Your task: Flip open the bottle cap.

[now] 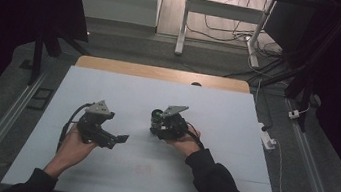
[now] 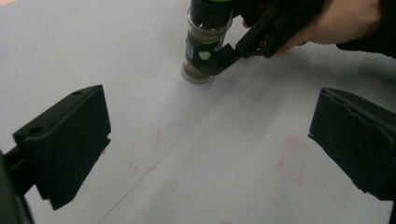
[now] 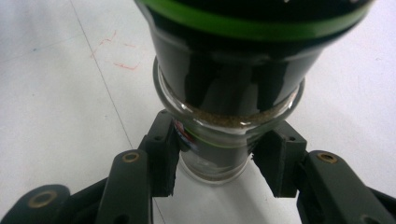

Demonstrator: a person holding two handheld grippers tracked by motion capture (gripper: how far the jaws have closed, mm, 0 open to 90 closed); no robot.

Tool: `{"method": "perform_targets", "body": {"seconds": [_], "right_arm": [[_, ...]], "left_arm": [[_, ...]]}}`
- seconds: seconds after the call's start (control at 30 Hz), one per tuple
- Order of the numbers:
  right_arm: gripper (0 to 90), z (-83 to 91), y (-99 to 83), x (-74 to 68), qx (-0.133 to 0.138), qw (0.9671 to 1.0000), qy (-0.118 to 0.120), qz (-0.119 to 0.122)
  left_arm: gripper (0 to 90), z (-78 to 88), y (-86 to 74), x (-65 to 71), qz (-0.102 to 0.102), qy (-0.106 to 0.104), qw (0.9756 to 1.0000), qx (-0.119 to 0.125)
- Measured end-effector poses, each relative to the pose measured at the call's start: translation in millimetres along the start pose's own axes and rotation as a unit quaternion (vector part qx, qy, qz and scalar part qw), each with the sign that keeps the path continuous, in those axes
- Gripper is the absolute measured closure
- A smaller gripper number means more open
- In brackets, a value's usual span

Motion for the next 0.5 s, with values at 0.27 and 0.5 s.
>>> {"method": "perform_targets", "body": {"seconds": [0.27,0.5], "right_arm": [[52.8,0.0,0.0,0.0,0.0,1.0,0.0,0.001],[52.7,-0.1,0.0,0.1,0.0,1.0,0.0,0.001]], "left_arm": [[0.0,-23.6,16.3,3.2,-0.024,-0.009,0.9997,-0.003],[0.0,-37.9,25.8,3.7,-0.033,-0.023,0.9992,-0.002]]}}
Point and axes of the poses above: each handheld gripper's, and its own axes: z roughly backward along the jaws, y roughly out of its top, x roughly to its right, the point moved 3 cm from there along -z, roughly forward along the jaws, and after that the axes turned 4 degrees about z, right-handed, at the moved point
